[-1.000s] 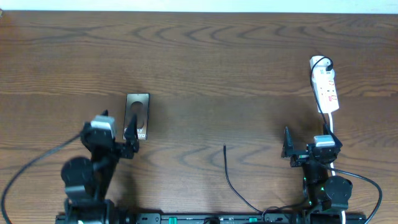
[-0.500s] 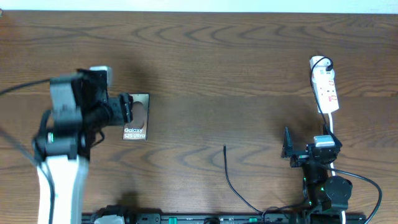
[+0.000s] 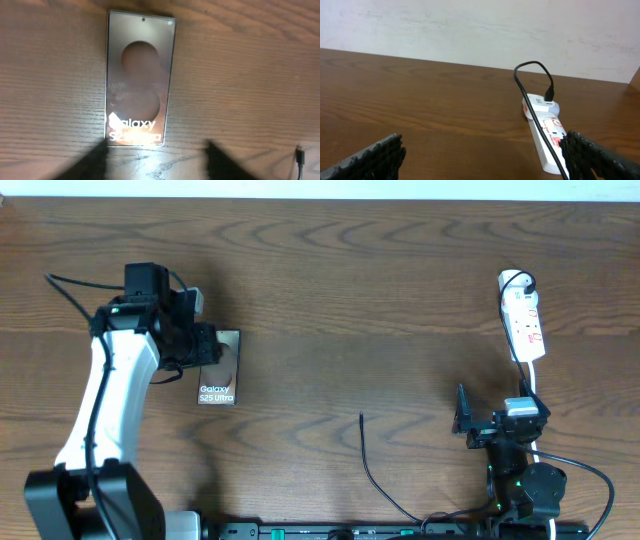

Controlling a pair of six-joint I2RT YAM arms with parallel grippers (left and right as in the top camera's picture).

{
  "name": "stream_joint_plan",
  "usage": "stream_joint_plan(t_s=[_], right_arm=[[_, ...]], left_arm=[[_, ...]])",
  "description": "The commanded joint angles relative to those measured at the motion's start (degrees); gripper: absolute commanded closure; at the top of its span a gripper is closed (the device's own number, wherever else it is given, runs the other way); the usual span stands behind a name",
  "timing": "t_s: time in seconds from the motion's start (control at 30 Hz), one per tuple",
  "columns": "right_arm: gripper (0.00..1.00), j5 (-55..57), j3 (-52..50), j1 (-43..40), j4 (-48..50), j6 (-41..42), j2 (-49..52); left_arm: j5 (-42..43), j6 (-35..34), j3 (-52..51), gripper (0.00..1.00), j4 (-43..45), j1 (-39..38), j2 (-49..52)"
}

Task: Plug charger to phone and switch on socket
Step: 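Move the left gripper over the silver Galaxy phone, then lower the left gripper onto the phone's top edge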

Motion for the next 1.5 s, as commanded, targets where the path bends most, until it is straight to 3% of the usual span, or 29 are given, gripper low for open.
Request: stream_joint_plan(t_s=[0.0, 0.03, 0.07, 0.1, 0.3, 0.57, 0.93, 1.47], right_arm=[[0.01, 0.2, -0.1, 0.4, -0.3, 0.7, -0.3], [0.01, 0.2, -0.1, 0.4, -0.3, 0.7, -0.3], [0.01, 0.2, -0.1, 0.4, -0.2, 0.7, -0.3], [0.01, 0.2, -0.1, 0.4, -0.3, 0.7, -0.3], [0.01, 0.2, -0.1, 0.4, -0.3, 0.7, -0.3], [0.01, 0.2, -0.1, 0.4, -0.3, 0.7, -0.3], [0.01, 0.2, -0.1, 0.4, -0.3, 0.7, -0.3], [0.01, 0.2, -0.1, 0.4, -0.3, 0.7, -0.3]], left_arm=[[0.7, 0.8, 0.9, 0.64, 0.4, 0.2, 1.6], [0.7, 0.8, 0.9, 0.32, 0.5, 0.2, 1.7], [0.7, 0.8, 0.9, 0.08, 0.5, 0.2, 1.8], [0.7, 0.7, 0.9, 0.06, 0.5, 0.2, 1.8], [0.3, 0.7, 0.9, 0.05, 0.6, -0.4, 1.8], [-8.7, -2.1, 0.9, 0.05, 0.7, -2.8, 1.8], [-8.0, -2.5, 0.9, 0.05, 3.9, -2.8, 4.2], [-8.1, 0.0, 0.8, 0.05, 4.8, -3.3, 15.3]])
